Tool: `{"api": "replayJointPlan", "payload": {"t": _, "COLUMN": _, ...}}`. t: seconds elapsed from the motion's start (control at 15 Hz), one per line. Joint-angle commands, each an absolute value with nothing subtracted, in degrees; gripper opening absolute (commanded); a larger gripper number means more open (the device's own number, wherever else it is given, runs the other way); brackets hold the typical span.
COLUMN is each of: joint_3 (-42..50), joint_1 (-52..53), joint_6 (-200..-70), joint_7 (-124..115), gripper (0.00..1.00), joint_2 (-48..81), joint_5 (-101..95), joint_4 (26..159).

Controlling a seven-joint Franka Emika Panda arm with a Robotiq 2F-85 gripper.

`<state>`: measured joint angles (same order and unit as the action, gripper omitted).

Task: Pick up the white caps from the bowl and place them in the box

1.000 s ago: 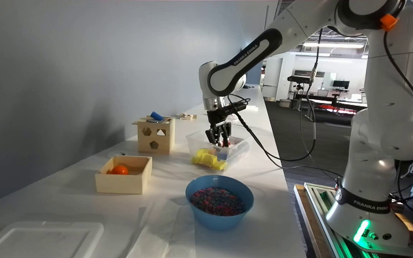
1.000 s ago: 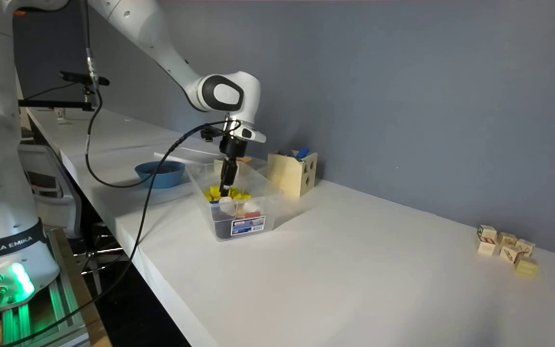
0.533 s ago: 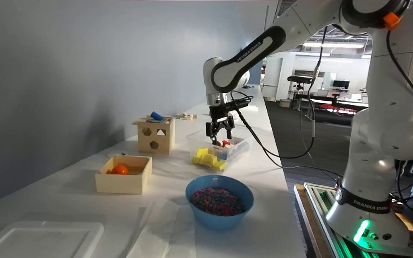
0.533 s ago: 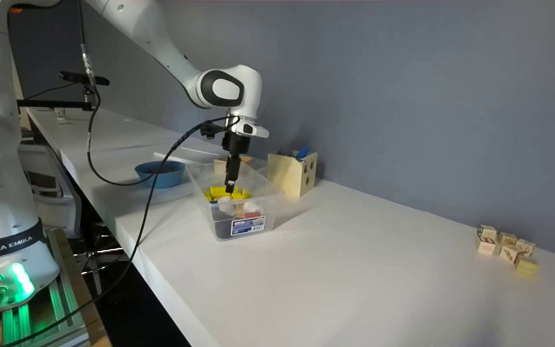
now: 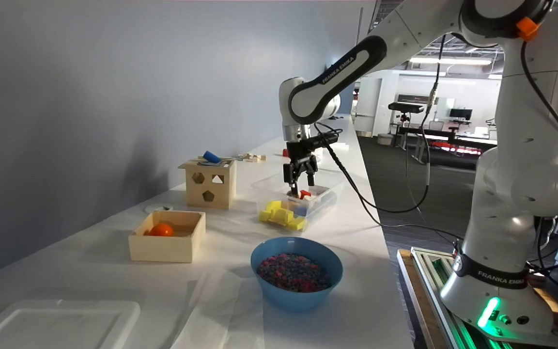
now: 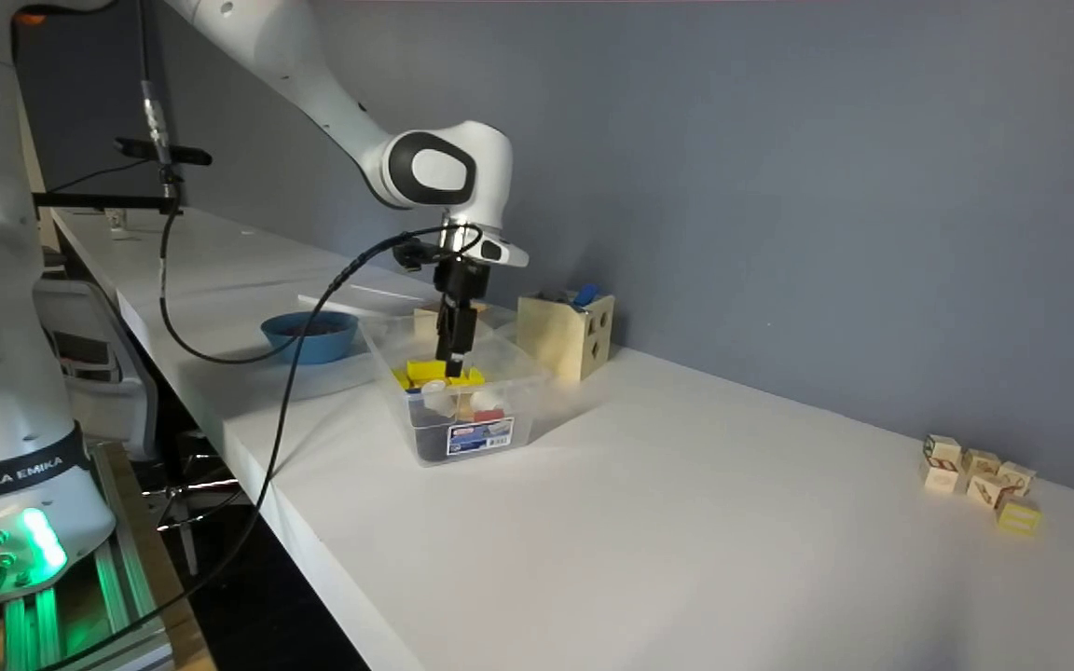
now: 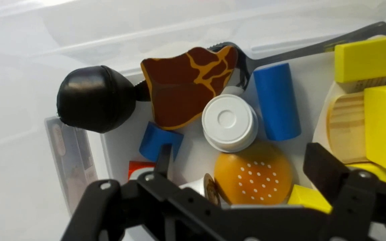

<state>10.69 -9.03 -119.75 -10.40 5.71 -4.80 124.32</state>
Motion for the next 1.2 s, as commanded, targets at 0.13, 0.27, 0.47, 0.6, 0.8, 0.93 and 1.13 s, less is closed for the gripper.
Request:
{"api": "replayJointPlan", "payload": {"t": 0.13, "joint_3": 11.11, "joint_1": -10.08, "joint_6": -119.84, "joint_7": -8.61, "gripper": 1.0, "joint_2": 7.66, "joint_5": -4.62, "joint_4": 124.15}}
{"api": "replayJointPlan", "payload": {"t": 0.27, "joint_3": 11.09, "joint_1": -10.03, "joint_6": -119.84, "joint_7": -8.62, "gripper": 1.0, "joint_2": 7.8, "joint_5": -4.63, "joint_4": 124.11}}
{"api": "replayJointPlan", "payload": {"t": 0.47, "joint_3": 10.48, "joint_1": -9.54, "joint_6": -120.48, "joint_7": -8.3, "gripper": 1.0, "joint_2": 8.26, "joint_5": -4.4, "joint_4": 124.23}}
{"api": "replayJointPlan", "payload": {"t": 0.6, "joint_3": 10.21, "joint_1": -9.21, "joint_6": -120.37, "joint_7": -8.46, "gripper": 1.0, "joint_2": 8.7, "joint_5": -4.78, "joint_4": 124.5}}
{"api": "replayJointPlan", "payload": {"t": 0.8, "joint_3": 10.08, "joint_1": -9.05, "joint_6": -120.23, "joint_7": -8.95, "gripper": 0.73, "joint_2": 8.95, "joint_5": -4.83, "joint_4": 125.02}}
{"api": "replayJointPlan", "payload": {"t": 0.93, "joint_3": 10.12, "joint_1": -9.06, "joint_6": -120.51, "joint_7": -8.97, "gripper": 0.6, "joint_2": 9.11, "joint_5": -4.46, "joint_4": 125.05}}
{"api": "replayJointPlan", "payload": {"t": 1.13, "joint_3": 10.05, "joint_1": -8.88, "joint_6": -120.11, "joint_7": -9.27, "gripper": 0.38, "joint_2": 8.58, "joint_5": -4.51, "joint_4": 125.25}}
